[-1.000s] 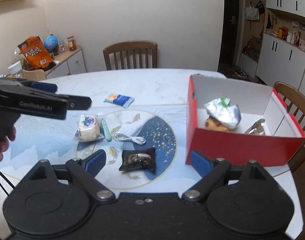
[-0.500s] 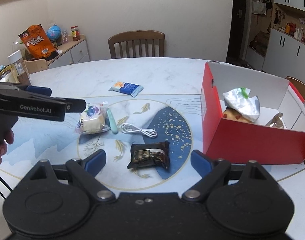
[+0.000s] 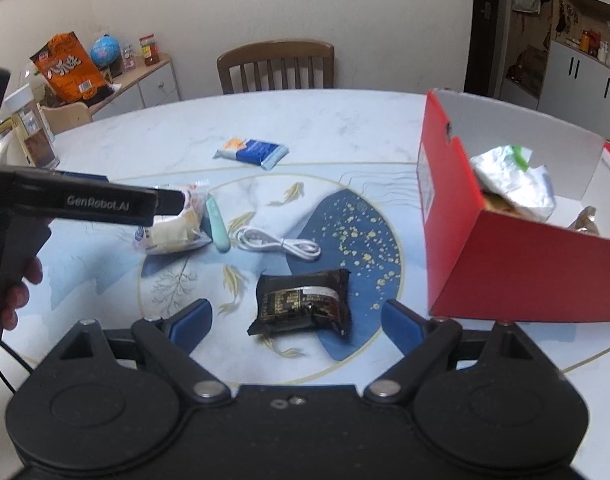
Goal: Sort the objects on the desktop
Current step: 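Grasp the blueberry bread bag with left tool while right tool grasps the dark chocolate bar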
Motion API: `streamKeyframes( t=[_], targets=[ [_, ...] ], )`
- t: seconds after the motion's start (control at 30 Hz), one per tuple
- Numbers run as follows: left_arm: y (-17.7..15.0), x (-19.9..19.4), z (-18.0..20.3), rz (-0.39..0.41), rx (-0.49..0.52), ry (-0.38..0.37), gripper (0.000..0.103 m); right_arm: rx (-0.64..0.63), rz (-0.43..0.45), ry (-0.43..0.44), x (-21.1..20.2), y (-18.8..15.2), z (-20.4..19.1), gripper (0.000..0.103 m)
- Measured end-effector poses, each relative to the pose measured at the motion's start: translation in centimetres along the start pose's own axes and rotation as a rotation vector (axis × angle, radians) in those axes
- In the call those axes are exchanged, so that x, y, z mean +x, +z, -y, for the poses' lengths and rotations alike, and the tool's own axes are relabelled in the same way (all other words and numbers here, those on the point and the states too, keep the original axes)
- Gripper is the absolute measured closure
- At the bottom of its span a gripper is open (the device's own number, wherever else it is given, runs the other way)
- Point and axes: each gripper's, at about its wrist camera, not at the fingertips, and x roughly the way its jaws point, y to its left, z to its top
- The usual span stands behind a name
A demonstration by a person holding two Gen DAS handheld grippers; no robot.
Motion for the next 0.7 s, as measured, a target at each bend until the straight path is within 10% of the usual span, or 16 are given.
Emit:
streamKeyframes(
  t=[0.7],
  targets=[
    [-0.8,4.3,-1.1,-0.044,-0.101,0.037,0.000,0.005,-0.060,0.032,4.5,-0.2,0.2,0.012]
  ],
)
